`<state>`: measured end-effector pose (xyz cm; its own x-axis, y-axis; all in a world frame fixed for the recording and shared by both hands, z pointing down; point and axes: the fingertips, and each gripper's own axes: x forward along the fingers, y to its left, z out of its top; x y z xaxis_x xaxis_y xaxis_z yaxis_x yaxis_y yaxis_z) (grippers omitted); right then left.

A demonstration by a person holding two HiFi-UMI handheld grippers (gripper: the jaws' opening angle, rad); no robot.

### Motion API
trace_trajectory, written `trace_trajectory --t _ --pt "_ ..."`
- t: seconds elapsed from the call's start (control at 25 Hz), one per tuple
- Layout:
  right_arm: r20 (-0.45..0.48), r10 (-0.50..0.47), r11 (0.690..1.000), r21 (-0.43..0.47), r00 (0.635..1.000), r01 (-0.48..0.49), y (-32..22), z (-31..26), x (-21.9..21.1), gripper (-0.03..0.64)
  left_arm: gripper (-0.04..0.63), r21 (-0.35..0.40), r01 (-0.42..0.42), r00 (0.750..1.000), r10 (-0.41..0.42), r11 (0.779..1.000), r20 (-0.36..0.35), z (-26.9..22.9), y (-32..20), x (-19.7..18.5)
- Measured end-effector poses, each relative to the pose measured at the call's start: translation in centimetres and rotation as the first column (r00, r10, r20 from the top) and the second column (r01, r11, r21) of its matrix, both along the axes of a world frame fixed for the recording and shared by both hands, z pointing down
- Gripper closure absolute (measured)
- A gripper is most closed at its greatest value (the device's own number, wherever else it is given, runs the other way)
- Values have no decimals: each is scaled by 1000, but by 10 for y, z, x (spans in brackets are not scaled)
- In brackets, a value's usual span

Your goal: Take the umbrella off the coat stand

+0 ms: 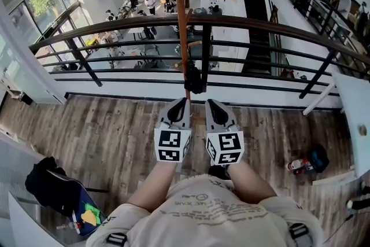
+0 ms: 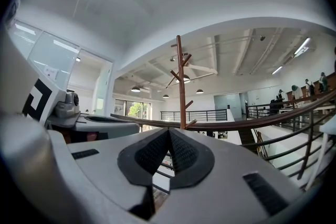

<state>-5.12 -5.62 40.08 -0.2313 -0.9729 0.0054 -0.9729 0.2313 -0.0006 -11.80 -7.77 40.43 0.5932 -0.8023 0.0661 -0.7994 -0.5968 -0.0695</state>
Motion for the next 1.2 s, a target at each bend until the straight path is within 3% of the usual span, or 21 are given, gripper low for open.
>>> trace_trajectory --t 0.68,0.88,1.2 --pt "18 -13 999 -49 1000 14 -119 7 83 615 592 -42 10 1000 -11 999 -12 4 -128 79" --pt "43 -50 997 -65 998 52 -156 12 110 615 592 -85 66 998 -66 994 2 17 -170 95" --pt "36 -157 984 -78 987 159 -214 24 132 615 591 -135 207 978 -209 969 -2 39 -235 93"
